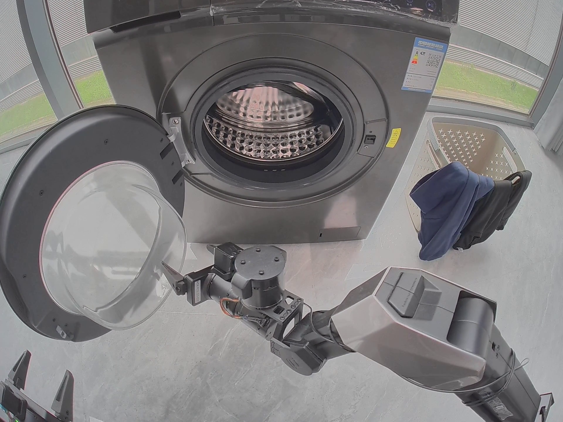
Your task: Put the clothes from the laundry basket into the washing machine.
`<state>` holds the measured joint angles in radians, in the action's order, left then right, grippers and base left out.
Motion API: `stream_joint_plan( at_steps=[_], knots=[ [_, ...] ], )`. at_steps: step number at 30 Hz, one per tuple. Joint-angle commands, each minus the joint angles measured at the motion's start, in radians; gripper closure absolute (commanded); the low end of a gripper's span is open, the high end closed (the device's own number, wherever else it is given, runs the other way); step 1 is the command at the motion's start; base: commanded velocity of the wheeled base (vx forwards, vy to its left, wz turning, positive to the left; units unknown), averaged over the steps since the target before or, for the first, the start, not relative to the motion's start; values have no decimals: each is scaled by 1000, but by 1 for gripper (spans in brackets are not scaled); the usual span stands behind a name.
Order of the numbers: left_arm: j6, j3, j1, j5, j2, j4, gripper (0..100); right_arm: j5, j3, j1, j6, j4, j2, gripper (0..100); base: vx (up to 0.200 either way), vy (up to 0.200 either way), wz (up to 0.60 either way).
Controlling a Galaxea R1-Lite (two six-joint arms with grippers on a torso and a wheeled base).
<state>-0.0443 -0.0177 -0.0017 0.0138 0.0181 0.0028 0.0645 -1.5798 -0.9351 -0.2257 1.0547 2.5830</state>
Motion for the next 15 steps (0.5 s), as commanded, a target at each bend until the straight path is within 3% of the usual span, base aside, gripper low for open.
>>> stream_joint_plan(
  at_steps=[1,5,9,15],
  knots=[
    [0,15,0,0,-13,0,0,3,3,12,-1,7,0,0,0,0,0],
    [0,15,0,0,-13,0,0,8,15,19,-7,8,-24,0,0,0,0],
    [0,15,0,0,-13,0,0,17,139,45,-14,5,-126,0,0,0,0],
    [0,15,0,0,-13,0,0,21,543,117,16,24,-534,0,0,0,0]
  ],
)
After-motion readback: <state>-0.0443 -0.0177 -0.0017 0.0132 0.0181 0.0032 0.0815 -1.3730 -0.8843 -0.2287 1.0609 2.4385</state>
